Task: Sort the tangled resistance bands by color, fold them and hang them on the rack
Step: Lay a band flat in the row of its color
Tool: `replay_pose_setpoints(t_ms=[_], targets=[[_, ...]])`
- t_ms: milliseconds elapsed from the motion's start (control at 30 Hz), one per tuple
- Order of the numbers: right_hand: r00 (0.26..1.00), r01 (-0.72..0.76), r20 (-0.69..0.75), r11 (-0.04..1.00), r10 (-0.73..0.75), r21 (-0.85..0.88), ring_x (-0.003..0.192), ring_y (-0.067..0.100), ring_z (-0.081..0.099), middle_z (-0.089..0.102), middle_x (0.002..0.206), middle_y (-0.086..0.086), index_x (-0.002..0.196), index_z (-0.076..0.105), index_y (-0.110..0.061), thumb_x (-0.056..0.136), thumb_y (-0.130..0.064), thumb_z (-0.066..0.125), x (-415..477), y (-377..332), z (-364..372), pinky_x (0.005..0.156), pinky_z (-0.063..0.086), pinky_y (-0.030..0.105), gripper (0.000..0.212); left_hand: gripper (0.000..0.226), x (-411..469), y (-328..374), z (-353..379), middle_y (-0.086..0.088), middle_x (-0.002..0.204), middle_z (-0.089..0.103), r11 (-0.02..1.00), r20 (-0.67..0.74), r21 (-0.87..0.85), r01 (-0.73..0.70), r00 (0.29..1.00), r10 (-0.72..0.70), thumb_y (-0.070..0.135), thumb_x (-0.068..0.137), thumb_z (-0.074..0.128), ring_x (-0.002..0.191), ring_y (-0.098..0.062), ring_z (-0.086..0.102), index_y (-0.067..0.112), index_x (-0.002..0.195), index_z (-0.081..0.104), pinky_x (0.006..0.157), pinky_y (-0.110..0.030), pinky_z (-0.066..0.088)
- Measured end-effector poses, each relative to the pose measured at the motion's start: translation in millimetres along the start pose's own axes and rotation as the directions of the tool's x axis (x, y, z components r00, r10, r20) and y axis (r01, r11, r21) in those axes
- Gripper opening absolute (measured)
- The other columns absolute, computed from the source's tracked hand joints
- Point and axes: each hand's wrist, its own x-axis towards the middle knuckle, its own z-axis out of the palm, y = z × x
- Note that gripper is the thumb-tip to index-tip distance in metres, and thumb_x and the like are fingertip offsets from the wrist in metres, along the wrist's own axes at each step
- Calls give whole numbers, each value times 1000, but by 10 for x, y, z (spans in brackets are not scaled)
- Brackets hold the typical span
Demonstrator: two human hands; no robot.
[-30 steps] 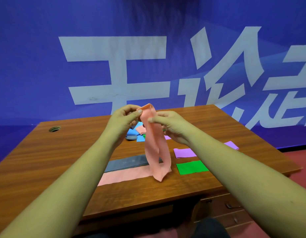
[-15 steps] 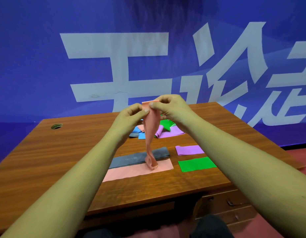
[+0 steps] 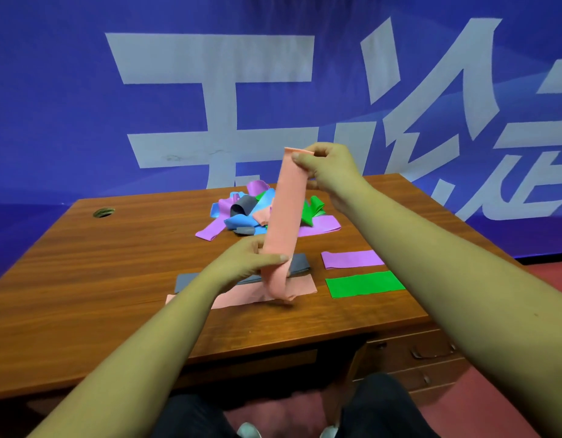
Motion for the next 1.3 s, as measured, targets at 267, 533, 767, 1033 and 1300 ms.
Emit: replay_pose_setpoints(t_ms=[267,533,767,1033,1300], targets=[[953,-197,-216,976,213,93,77,29,66,66,84,16,80,62,-6,89,-9,65,65,588,-277,63,58,35,10,31,-237,-251,-239,-12,93,73,981,104,-105,163,983,-153,13,85,72,78,-24,69,9,115,66,71,-37,57],[906,-359,-197,926,375,116,66,18,65,65,81,13,80,61,-8,90,-6,65,-196,1064,-366,55,55,26,11,23,-505,-510,-661,-15,79,66,957,-36,-83,279,959,-283,14,79,76,59,-20,63,6,99,68,50,-22,49],[875,-466,-117,883,469,57,42,8,58,58,68,9,75,57,-9,89,-2,64,-460,1345,-268,41,53,20,17,25,-719,-762,-892,-6,78,68,960,-343,-126,251,897,-279,15,80,77,58,-13,58,7,102,70,48,-22,45],[924,-381,-113,859,365,-342,61,17,50,56,61,1,59,61,-14,80,-14,75,-623,1593,-80,58,41,28,25,16,-896,-1034,-946,-6,78,63,945,-606,-54,324,741,-289,16,83,74,70,-18,54,6,93,65,63,-28,40],[956,-270,-82,740,281,-616,78,18,56,64,79,2,65,59,-17,81,-17,76,-711,1737,74,70,37,26,23,10,-947,-1167,-865,-3,84,67,891,-707,231,391,696,-122,21,84,72,83,-22,60,15,90,68,69,-30,38]])
